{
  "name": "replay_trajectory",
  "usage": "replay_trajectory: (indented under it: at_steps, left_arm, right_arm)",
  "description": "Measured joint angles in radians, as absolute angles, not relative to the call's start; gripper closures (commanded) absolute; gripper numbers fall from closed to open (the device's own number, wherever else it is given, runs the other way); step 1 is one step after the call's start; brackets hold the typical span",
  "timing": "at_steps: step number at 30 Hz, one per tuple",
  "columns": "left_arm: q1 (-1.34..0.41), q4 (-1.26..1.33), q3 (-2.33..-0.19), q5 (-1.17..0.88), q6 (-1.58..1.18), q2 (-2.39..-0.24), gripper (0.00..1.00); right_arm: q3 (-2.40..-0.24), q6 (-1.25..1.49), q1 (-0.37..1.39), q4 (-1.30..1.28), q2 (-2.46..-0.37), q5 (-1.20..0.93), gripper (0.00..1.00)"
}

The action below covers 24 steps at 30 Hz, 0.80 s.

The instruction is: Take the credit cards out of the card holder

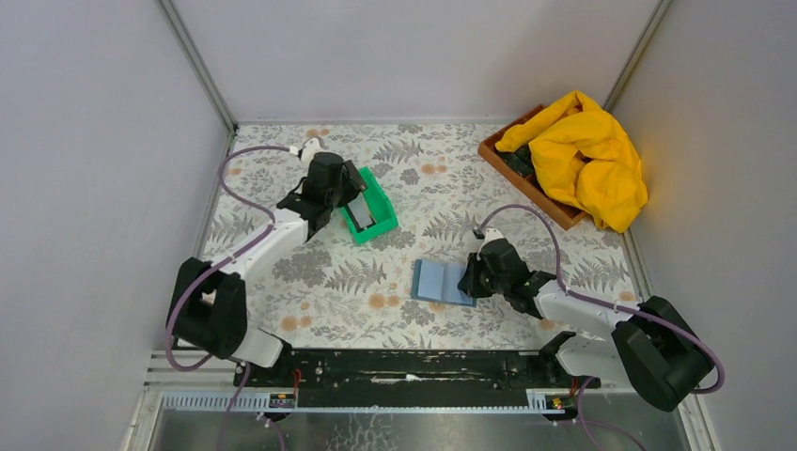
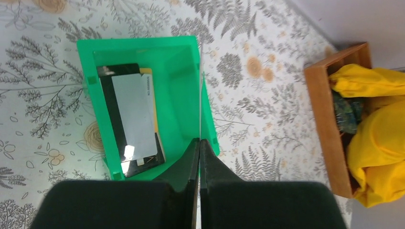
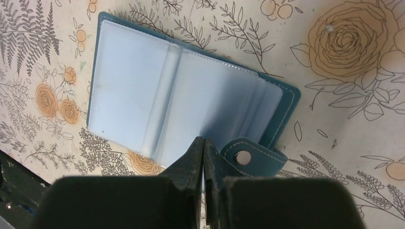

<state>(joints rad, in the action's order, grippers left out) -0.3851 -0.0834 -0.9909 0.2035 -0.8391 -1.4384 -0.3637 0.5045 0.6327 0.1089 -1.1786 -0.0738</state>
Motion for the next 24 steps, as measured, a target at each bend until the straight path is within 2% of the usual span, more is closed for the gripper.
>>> replay_trajectory:
  at_steps: [12, 24]
  left_arm:
    - [-0.379, -0.16, -1.066, 0.197, -0.863, -1.651, 1.0]
    - [-0.379, -0.189, -1.1, 0.226, -0.862, -1.748, 1.0]
  right_arm:
    - [-0.361, 0.501, 0.624, 0.179, -1.215, -0.099, 0.93]
    - [-0.359, 0.501, 0.619, 0.228, -1.244, -0.123, 0.93]
